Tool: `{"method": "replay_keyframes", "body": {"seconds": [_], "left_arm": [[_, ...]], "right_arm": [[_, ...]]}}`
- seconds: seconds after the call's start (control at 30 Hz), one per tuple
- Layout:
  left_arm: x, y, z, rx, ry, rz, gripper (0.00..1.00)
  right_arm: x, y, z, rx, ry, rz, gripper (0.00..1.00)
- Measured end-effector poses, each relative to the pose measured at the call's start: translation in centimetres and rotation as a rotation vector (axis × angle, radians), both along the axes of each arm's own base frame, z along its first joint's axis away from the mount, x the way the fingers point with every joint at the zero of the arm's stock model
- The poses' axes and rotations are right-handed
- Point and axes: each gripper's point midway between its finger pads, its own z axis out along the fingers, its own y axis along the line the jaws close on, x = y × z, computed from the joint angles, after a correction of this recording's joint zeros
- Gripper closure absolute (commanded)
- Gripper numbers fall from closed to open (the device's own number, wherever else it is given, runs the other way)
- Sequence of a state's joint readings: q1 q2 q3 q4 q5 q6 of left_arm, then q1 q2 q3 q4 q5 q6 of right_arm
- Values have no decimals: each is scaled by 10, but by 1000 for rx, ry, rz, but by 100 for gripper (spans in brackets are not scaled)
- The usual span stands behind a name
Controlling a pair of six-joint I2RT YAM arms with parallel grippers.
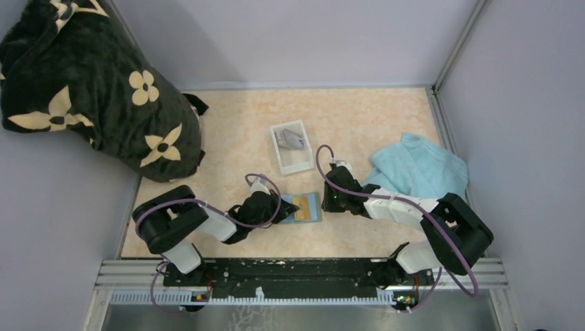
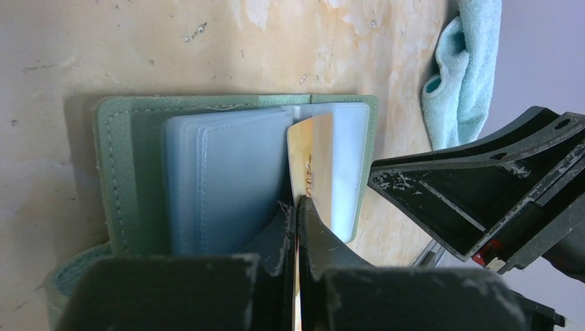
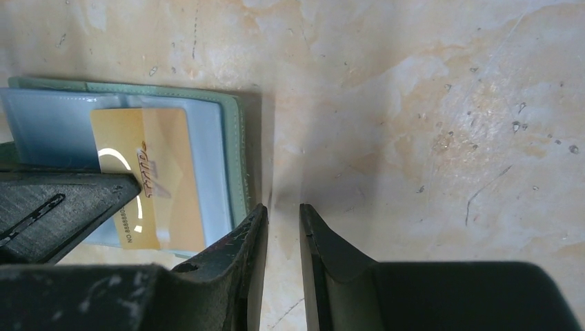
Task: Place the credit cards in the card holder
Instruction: Insert the credit card into the card holder.
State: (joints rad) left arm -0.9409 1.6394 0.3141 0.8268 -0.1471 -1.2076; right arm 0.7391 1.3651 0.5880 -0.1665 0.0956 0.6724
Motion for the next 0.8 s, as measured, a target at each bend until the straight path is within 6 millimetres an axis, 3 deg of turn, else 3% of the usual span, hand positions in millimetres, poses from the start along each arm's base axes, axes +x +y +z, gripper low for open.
{"method": "replay_keyframes", "body": {"seconds": [0.8], "left_arm": [[1, -2, -1, 30, 6, -9, 100]], "right_arm": [[-19, 0, 0, 2, 36, 50, 77]]}}
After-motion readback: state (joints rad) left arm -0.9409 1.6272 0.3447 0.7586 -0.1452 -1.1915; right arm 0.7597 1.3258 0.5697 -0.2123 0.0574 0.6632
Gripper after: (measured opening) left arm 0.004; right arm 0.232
